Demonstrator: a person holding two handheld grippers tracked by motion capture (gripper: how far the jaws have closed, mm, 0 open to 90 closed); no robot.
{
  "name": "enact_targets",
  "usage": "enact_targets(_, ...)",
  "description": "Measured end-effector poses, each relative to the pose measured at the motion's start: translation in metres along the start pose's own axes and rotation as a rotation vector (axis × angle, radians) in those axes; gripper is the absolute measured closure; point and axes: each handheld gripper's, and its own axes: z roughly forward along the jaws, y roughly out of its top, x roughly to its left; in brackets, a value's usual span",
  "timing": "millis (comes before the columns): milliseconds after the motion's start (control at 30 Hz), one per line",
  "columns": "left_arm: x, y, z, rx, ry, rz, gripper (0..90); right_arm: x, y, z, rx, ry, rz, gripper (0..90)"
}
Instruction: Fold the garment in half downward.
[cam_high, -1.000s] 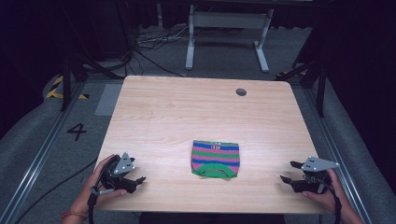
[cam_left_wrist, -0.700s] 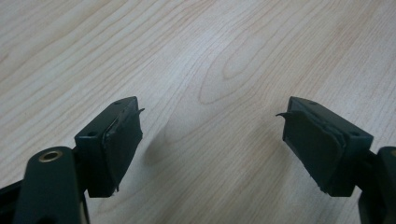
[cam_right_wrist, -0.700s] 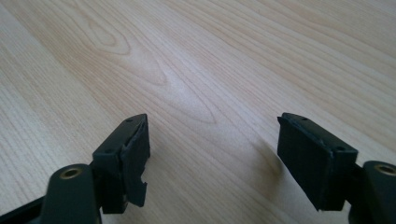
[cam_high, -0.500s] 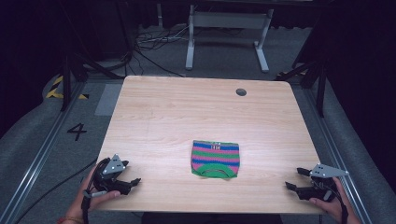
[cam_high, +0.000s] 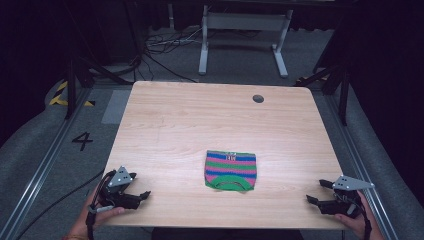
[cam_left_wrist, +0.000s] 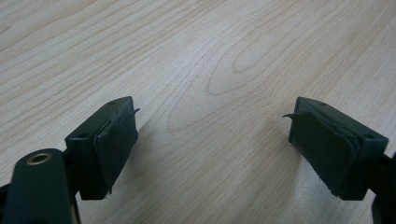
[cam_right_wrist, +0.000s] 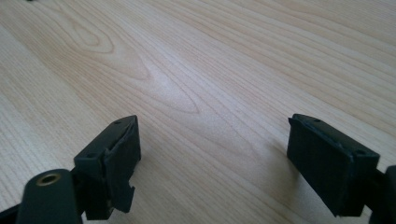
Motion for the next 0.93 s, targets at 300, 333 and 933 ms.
enact_targets(300,0.0002,-0.0004,-0.0002,-0.001,0.016,-0.018,15.1,0.0000,0.0000,0.0000,0.000,0.000,0.000,17.6)
enact_targets(333,0.0002,-0.0004,-0.0002,-0.001,0.016,-0.018,15.1,0.0000,0.0000,0.0000,0.000,0.000,0.000,17.6)
enact_targets(933,0.0000,0.0061,0.0075,0.038,0.073,-0.082,0.0,-0.0004,0.0003,0.0008,0.007,-0.012,0.009,14.1)
